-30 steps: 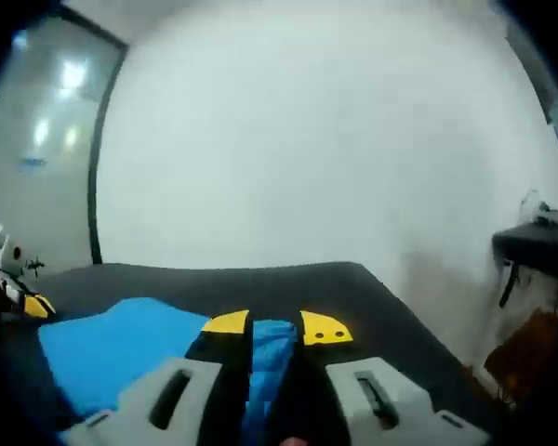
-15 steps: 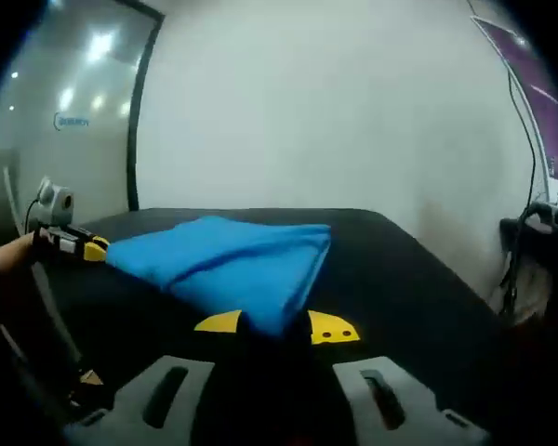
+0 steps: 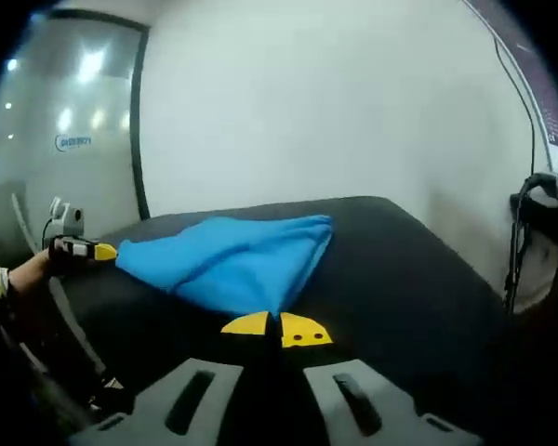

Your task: Spread out the cloth and fold it

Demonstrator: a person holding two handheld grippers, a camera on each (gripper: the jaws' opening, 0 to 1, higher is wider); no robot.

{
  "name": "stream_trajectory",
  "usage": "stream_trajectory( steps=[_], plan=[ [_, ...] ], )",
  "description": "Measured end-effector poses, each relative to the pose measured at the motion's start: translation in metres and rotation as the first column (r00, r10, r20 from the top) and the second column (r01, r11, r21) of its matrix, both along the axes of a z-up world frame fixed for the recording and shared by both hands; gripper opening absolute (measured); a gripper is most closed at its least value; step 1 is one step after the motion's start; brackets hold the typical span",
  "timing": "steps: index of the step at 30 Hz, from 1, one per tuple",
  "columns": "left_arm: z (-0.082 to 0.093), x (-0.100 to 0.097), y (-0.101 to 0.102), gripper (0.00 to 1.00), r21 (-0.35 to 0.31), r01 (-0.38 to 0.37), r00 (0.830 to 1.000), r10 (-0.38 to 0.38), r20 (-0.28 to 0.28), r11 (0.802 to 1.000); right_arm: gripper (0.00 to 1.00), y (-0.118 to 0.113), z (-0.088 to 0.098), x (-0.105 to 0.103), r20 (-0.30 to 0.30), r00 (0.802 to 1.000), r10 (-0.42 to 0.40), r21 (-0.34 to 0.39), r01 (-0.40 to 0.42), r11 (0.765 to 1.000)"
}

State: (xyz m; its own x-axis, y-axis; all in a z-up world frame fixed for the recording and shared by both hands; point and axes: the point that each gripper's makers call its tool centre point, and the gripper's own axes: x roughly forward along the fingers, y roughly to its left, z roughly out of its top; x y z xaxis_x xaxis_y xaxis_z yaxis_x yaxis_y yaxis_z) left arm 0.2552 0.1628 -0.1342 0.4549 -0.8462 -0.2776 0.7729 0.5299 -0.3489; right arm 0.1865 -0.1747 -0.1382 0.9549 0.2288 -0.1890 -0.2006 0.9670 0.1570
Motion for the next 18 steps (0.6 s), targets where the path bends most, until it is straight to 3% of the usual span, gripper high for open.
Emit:
stream_trajectory(
  steps=[1, 3, 5, 8, 10, 13, 15, 16, 17, 18],
  plan=[
    [0.0, 0.0, 0.001, 0.0, -0.009, -0.005, 1.0, 0.005, -0.011, 1.0, 0.0, 0.0, -0.001, -0.001, -0.003, 1.0, 0.006, -0.007, -0.006, 1.0],
    [0.005, 0.005, 0.012, 0.0, -0.09, -0.051, 0.994, 0.042, -0.1, 0.995, 0.0, 0.001, -0.004, -0.003, -0.011, 1.0, 0.013, -0.019, -0.013, 1.0],
    [0.008, 0.012, 0.02, 0.0, -0.121, -0.075, 0.993, 0.062, -0.102, 0.99, 0.0, 0.002, -0.003, -0.005, -0.01, 1.0, 0.019, -0.009, -0.019, 1.0],
    [-0.002, 0.009, 0.018, 0.0, -0.021, -0.052, 0.997, 0.05, -0.063, 0.998, 0.0, 0.003, -0.002, -0.007, -0.006, 1.0, 0.023, -0.006, -0.023, 1.0],
    [-0.006, 0.0, 0.015, 0.0, 0.017, -0.027, 0.997, 0.028, -0.066, 0.999, 0.0, 0.001, -0.005, -0.007, -0.01, 1.0, 0.019, -0.007, -0.019, 1.0],
    [-0.01, -0.001, 0.022, 0.0, 0.079, -0.053, 0.999, 0.053, -0.004, 0.996, 0.0, 0.002, -0.007, -0.008, -0.018, 1.0, 0.022, 0.005, -0.022, 1.0],
    [-0.016, -0.004, 0.02, 0.0, 0.094, -0.057, 0.998, 0.06, -0.029, 0.994, 0.0, 0.003, -0.007, -0.008, -0.019, 1.0, 0.02, -0.002, -0.02, 1.0],
    [-0.026, 0.001, 0.028, 0.0, 0.161, -0.093, 0.995, 0.098, -0.022, 0.982, 0.0, 0.002, -0.009, -0.007, -0.021, 0.999, 0.027, -0.055, -0.028, 0.998],
    [-0.026, -0.001, 0.024, 0.0, 0.153, -0.064, 0.998, 0.065, -0.001, 0.986, 0.0, 0.003, -0.009, -0.006, -0.018, 0.999, 0.028, -0.072, -0.029, 0.997],
    [-0.016, -0.01, 0.011, 0.03, 0.072, 0.001, 1.0, -0.002, 0.017, 0.997, 0.0, 0.004, -0.009, -0.005, -0.019, 1.0, 0.019, -0.068, -0.02, 0.997]
  ],
)
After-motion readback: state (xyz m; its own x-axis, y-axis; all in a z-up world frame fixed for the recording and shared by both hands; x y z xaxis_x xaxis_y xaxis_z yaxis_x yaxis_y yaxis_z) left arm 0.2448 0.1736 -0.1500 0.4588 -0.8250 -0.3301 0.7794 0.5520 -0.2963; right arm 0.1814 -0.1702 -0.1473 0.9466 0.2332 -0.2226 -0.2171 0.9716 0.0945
